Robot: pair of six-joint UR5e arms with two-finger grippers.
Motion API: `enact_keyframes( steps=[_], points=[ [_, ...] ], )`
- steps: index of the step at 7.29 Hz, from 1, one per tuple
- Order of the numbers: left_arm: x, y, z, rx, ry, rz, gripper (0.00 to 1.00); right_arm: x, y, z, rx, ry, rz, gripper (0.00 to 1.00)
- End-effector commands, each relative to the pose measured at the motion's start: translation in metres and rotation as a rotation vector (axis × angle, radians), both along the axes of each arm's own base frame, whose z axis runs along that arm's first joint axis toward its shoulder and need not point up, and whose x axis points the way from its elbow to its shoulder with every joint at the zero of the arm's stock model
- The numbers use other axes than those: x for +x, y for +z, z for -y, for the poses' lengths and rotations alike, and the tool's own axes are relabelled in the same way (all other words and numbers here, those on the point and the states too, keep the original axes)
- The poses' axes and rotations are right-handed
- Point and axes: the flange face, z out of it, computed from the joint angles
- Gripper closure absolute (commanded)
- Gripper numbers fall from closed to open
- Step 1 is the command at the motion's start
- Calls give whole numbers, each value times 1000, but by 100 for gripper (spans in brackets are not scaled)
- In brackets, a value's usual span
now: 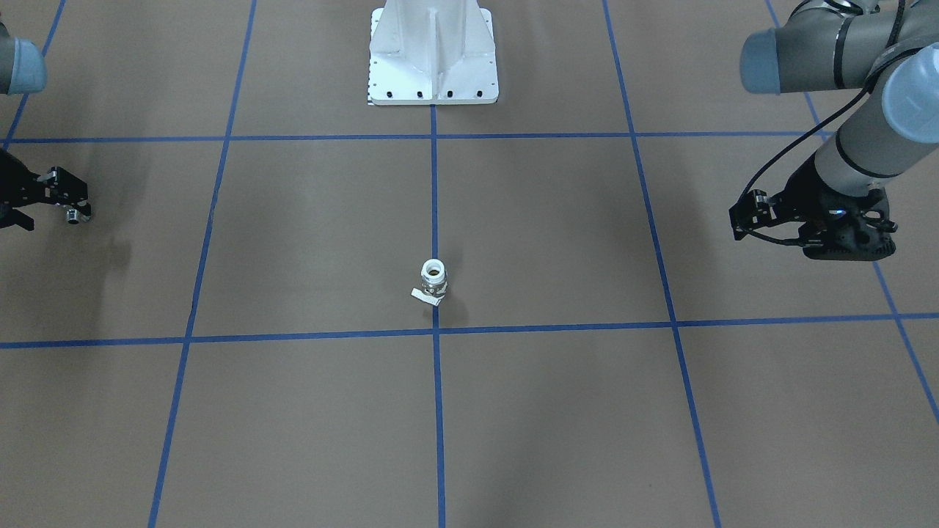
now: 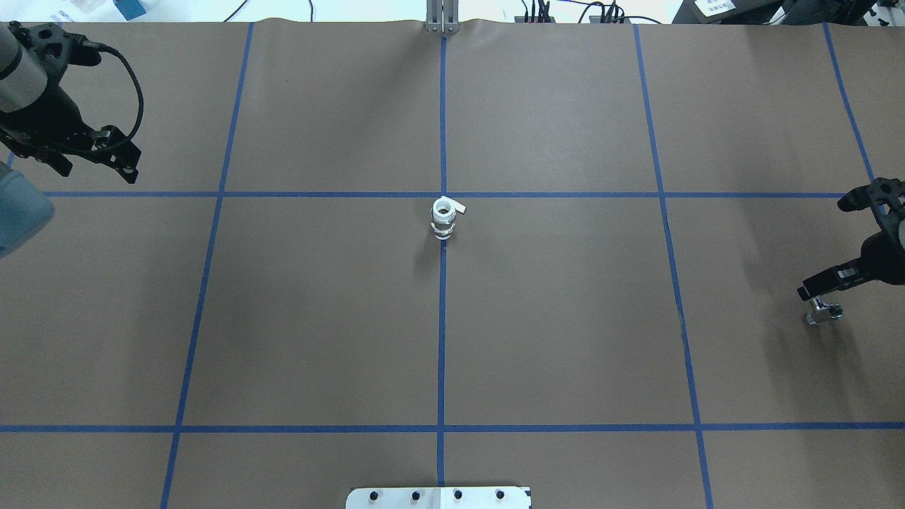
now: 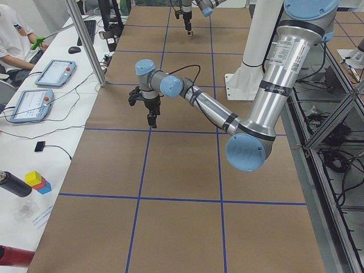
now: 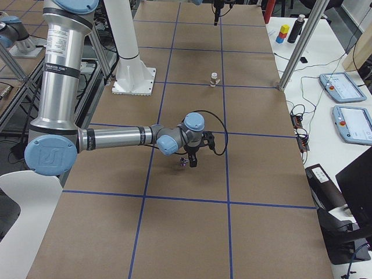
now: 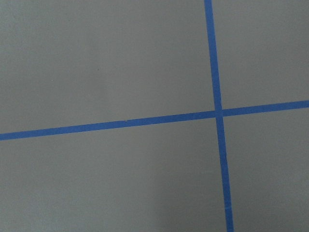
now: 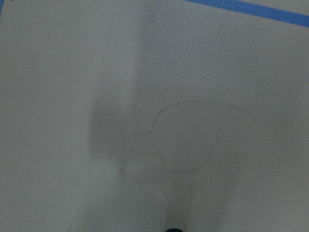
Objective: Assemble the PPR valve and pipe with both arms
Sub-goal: 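Grasp the chrome pipe fitting with the right gripper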
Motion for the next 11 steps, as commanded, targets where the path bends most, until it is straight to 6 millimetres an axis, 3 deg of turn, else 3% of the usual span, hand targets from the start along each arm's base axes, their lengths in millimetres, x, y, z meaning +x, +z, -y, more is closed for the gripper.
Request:
enact_keyframes(
  steps=[1, 4, 6, 9, 10, 11],
  points=[
    [2, -4, 1, -8, -17, 0, 0, -4, -1, -5, -21, -8, 25, 4],
    [2, -10, 0, 2, -18, -6, 0, 11, 14, -31, -60, -12, 6, 10],
    [0, -16, -4, 12, -18, -14, 0, 12, 16, -33, -65, -13, 4, 34],
    [-1, -10, -6, 7, -18, -9, 0, 11, 13, -33, -61, -15, 8, 37],
    [-2, -10, -6, 8, -17, -9, 0, 10, 13, -32, -59, -15, 8, 44],
    [-2, -11, -6, 10, -17, -8, 0, 11, 12, -32, -58, -14, 10, 81]
  ],
)
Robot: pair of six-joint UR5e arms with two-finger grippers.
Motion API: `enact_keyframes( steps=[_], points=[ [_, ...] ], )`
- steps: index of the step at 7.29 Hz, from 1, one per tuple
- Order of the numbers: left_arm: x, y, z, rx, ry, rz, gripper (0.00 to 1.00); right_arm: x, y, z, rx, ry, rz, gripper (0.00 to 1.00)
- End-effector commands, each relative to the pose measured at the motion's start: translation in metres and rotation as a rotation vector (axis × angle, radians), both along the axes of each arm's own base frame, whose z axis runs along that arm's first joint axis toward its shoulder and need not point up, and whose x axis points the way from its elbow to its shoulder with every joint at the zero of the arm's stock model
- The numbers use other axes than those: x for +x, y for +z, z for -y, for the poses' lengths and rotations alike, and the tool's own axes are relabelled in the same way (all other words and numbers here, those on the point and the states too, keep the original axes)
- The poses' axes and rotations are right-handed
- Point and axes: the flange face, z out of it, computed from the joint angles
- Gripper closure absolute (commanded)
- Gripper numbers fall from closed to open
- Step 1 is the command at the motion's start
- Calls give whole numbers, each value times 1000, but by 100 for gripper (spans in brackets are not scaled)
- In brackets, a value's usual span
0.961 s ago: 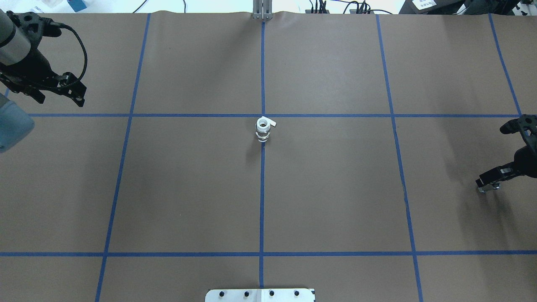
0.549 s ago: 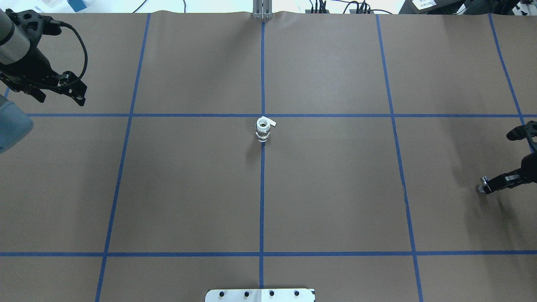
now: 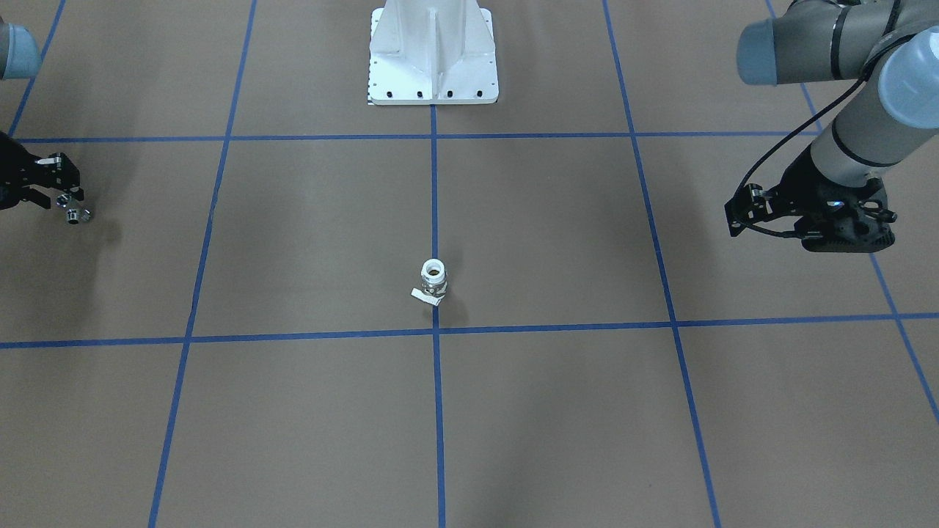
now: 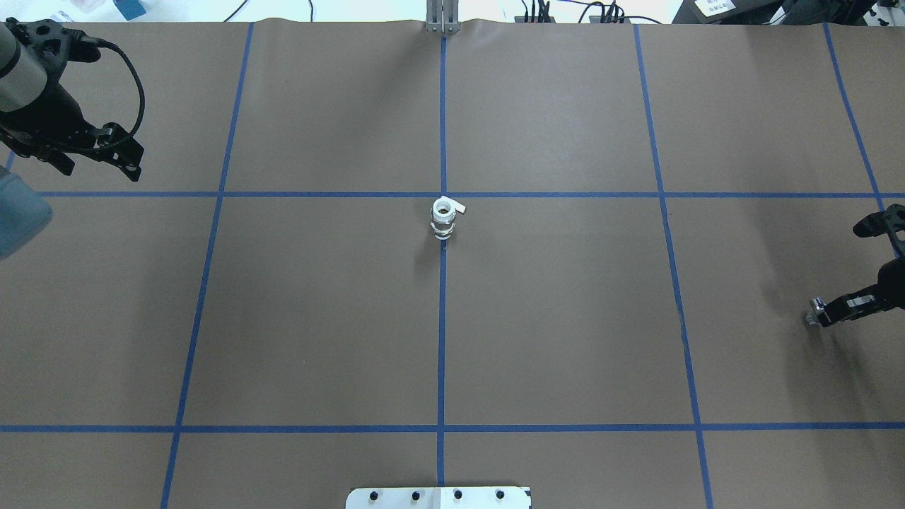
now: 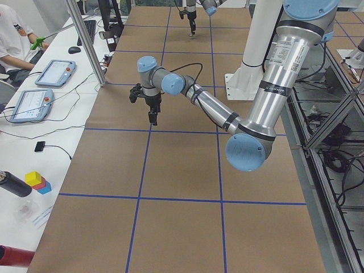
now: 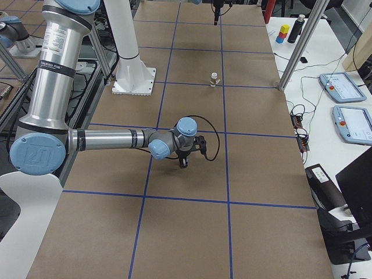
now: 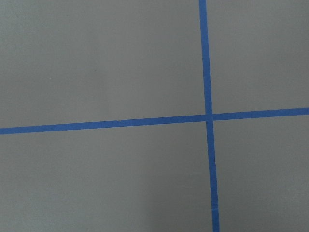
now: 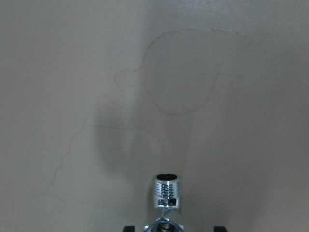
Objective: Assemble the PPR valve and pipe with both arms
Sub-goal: 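Grasp the chrome pipe fitting with the right gripper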
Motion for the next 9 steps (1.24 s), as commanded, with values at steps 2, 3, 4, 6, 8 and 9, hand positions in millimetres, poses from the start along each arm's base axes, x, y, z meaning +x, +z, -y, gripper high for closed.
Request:
enact_keyframes(
  steps=[2, 3, 4, 6, 8, 9],
  points=[
    [-2, -2, -1, 7, -4, 0, 0, 1, -4, 0, 16, 2, 14, 100],
    [-2, -5, -2, 11, -4, -2, 0, 1, -15, 1, 22, 13, 26, 100],
    [-1, -5, -2, 11, -2, -2, 0, 6, -32, 2, 26, 25, 50, 100],
    [-2, -9, -3, 19, -2, -6, 0, 7, -53, 17, 25, 69, 80, 100],
    [-4, -10, -4, 21, -3, -9, 0, -29, -131, 81, -25, 144, 97, 100],
    [-6, -11, -5, 22, -6, -11, 0, -46, -181, 109, -39, 153, 92, 100]
  ],
)
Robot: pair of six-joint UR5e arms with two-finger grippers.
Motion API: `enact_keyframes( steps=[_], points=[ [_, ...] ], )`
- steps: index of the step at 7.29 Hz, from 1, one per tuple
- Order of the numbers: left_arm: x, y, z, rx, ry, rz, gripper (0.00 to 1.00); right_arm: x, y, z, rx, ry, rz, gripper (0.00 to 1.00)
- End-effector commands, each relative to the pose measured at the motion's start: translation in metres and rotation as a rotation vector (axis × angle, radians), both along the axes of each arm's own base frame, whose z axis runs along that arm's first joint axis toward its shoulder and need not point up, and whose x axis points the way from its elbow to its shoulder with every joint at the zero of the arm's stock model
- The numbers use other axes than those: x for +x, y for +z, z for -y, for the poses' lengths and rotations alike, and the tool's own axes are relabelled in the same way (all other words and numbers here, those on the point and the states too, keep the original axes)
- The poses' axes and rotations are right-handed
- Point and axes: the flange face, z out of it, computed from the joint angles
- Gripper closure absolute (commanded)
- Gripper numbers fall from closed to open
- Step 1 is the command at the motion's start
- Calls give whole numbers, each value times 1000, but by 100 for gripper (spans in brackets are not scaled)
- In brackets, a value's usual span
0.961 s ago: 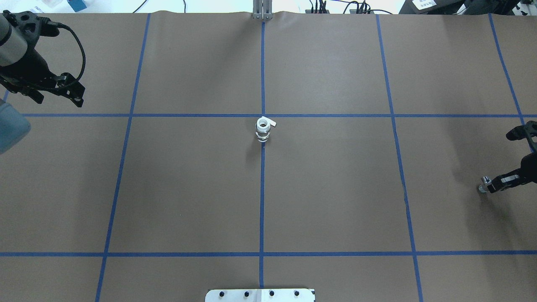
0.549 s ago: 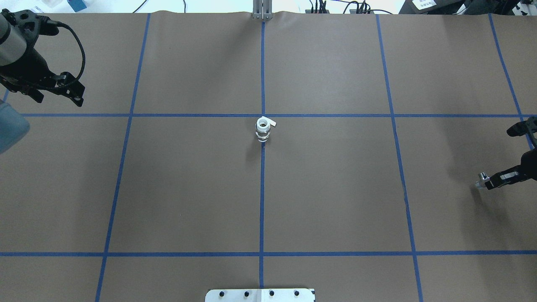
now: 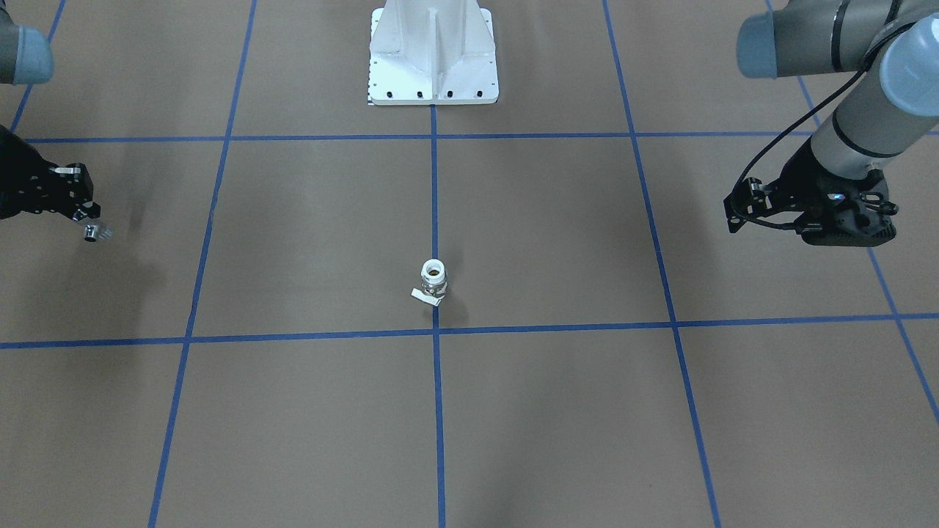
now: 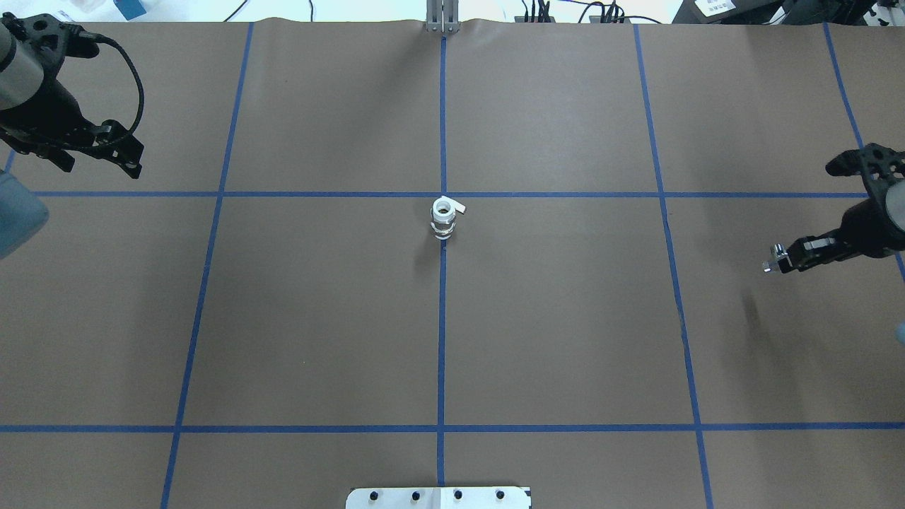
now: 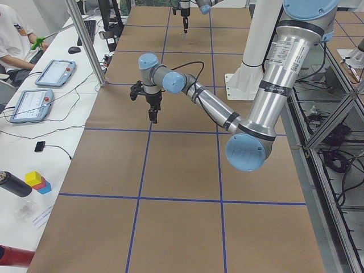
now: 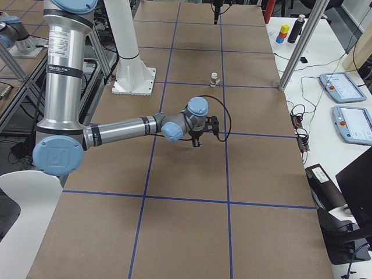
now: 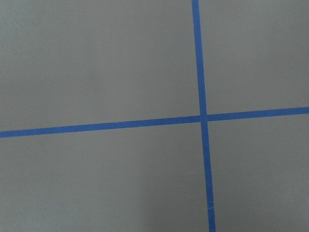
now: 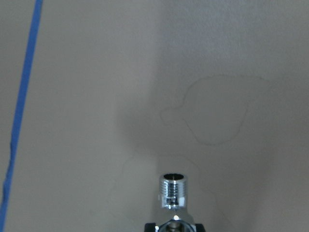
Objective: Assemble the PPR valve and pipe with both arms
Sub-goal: 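Carry the chrome fitting with the right gripper above the valve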
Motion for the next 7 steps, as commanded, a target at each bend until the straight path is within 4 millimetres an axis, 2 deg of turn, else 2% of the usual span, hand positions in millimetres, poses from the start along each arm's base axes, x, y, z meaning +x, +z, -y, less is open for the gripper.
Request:
enact_keyframes(
  steps=[1, 2, 3, 5, 7],
  points=[
    [-1, 0, -1, -1, 0, -1, 0, -37, -112, 62, -36, 32, -14, 100],
    [0, 1, 0, -5, 0, 1, 0, -66, -162, 76, -57, 26, -20, 100],
    [-1, 6, -3, -9, 1, 5, 0, -102, -211, 80, -69, 55, -36, 100],
    [2, 8, -3, -14, 6, 6, 0, -164, -286, 79, -124, 97, 7, 100],
    [3, 7, -3, -6, 11, 3, 0, -226, -329, 94, -137, 129, -23, 100]
  ],
)
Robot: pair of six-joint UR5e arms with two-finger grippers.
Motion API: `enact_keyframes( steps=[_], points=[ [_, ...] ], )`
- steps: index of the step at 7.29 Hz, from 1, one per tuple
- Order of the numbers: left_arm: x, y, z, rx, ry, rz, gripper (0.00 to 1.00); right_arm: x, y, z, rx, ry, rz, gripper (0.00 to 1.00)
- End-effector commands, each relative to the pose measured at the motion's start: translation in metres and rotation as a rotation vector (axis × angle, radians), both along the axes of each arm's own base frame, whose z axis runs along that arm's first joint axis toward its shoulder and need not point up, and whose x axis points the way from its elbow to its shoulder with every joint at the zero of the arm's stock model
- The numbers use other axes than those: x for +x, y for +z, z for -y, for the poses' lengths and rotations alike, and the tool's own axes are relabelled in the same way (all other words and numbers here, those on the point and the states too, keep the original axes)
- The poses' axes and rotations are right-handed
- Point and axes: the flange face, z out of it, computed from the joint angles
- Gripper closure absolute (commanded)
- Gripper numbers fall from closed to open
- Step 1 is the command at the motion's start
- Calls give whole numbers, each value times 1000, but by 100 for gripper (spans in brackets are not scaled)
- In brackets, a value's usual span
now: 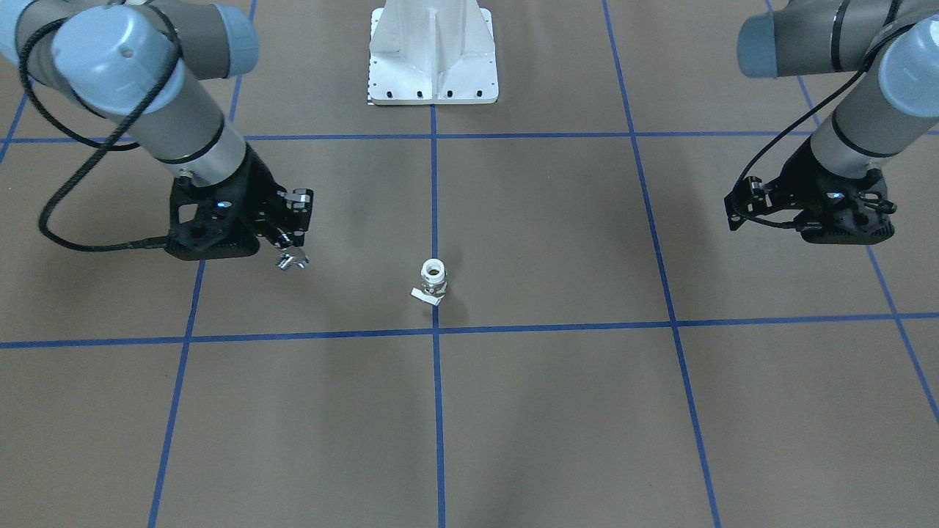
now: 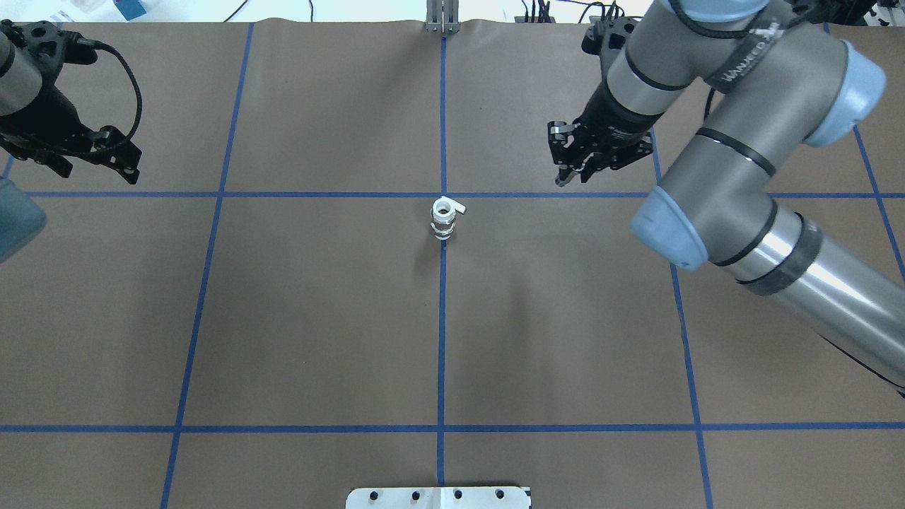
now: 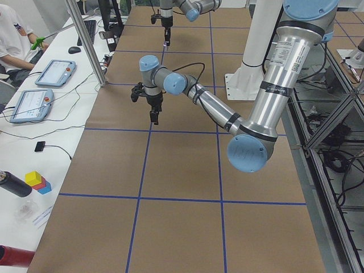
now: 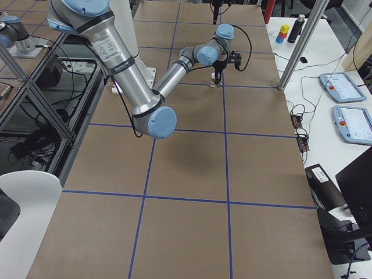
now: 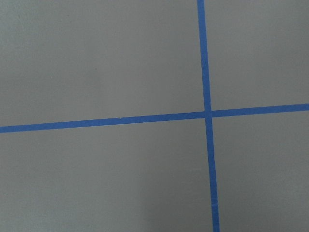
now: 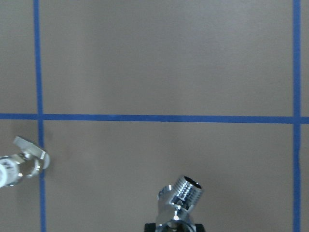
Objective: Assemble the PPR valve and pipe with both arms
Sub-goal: 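Carry the chrome fitting with the right gripper above the valve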
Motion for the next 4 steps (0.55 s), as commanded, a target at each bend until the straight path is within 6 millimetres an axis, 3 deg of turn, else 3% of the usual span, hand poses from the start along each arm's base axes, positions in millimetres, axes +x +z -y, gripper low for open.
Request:
enact_keyframes(
  steps=[1, 3, 4],
  points=[
    [1, 1, 1, 5, 4, 1, 0, -69, -66, 21, -51, 37, -11, 100],
    [1, 2, 0, 6, 5, 3, 0, -115, -92, 12, -49, 53, -39, 100],
    [1, 0, 0, 7, 3, 1, 0, -123, -98, 7, -58, 54, -37, 100]
  ],
)
